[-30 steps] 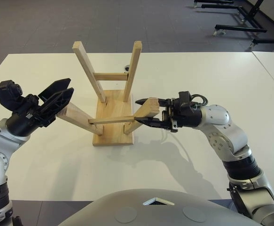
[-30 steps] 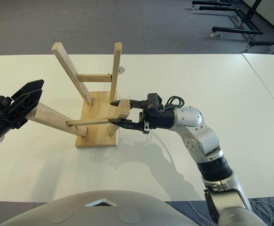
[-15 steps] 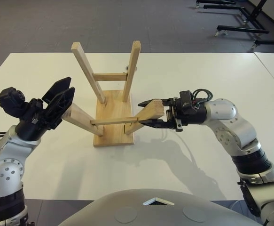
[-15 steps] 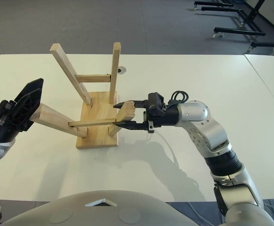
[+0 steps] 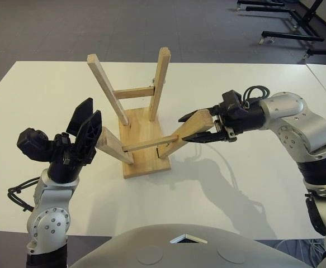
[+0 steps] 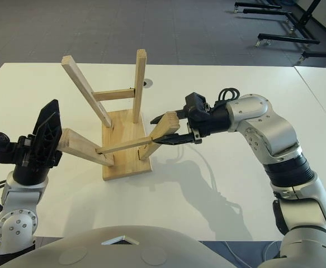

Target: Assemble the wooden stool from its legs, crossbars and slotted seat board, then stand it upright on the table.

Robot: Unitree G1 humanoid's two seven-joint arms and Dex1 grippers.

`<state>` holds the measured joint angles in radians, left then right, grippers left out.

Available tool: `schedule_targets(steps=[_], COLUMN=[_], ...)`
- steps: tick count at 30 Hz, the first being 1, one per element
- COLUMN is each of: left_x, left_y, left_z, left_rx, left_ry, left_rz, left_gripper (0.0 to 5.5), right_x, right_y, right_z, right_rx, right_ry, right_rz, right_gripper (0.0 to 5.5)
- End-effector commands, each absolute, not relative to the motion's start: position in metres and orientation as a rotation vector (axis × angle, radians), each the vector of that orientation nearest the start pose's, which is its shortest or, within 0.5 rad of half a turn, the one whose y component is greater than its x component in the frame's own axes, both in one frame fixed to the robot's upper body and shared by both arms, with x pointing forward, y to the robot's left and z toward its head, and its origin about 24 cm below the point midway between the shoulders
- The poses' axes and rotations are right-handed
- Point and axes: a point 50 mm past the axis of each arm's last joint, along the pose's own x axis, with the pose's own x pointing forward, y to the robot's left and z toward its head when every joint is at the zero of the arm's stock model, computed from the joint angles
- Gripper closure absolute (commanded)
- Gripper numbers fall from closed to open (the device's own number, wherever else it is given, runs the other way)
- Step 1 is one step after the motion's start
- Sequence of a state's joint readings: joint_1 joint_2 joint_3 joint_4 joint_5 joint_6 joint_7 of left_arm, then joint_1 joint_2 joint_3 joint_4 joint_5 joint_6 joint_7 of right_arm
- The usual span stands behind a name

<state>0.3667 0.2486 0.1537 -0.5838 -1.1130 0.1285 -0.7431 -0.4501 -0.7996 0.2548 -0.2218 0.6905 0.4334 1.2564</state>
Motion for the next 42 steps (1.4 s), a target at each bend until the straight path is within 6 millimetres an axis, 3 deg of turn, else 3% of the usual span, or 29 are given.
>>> schedule_targets(steps=[1, 8, 9, 15, 26, 35, 42], left_x=[0.155, 0.156, 0.156, 0.156, 0.154, 0.151, 0.167], left_y=[0.176, 0.175, 0.175, 0.173, 0.181, 0.199, 0.202], left_z=[0.088, 0.087, 0.087, 0.087, 0.091, 0.142, 0.178], left_rx=[-0.661, -0.658, -0.658, -0.659, -0.653, -0.582, -0.538], left_ry=[-0.156, -0.163, -0.164, -0.173, -0.208, -0.318, -0.364], left_rz=[-0.722, -0.721, -0.720, -0.715, -0.690, -0.798, -0.896], left_gripper=[2.05, 2.05, 2.05, 2.05, 2.05, 2.05, 2.05], right_x=[0.241, 0.243, 0.244, 0.251, 0.263, 0.256, 0.238], right_y=[-0.149, -0.146, -0.146, -0.152, -0.162, -0.172, -0.168], right_z=[0.133, 0.138, 0.138, 0.131, 0.133, 0.138, 0.123], right_rx=[-0.083, -0.072, -0.082, -0.118, -0.028, 0.105, 0.194], right_ry=[0.437, 0.434, 0.429, 0.407, 0.343, 0.282, 0.273], right_rz=[1.617, 1.605, 1.604, 1.599, 1.580, 1.501, 1.437], right_gripper=[3.46, 3.46, 3.06, 2.04, 0.13, 0.13, 0.13])
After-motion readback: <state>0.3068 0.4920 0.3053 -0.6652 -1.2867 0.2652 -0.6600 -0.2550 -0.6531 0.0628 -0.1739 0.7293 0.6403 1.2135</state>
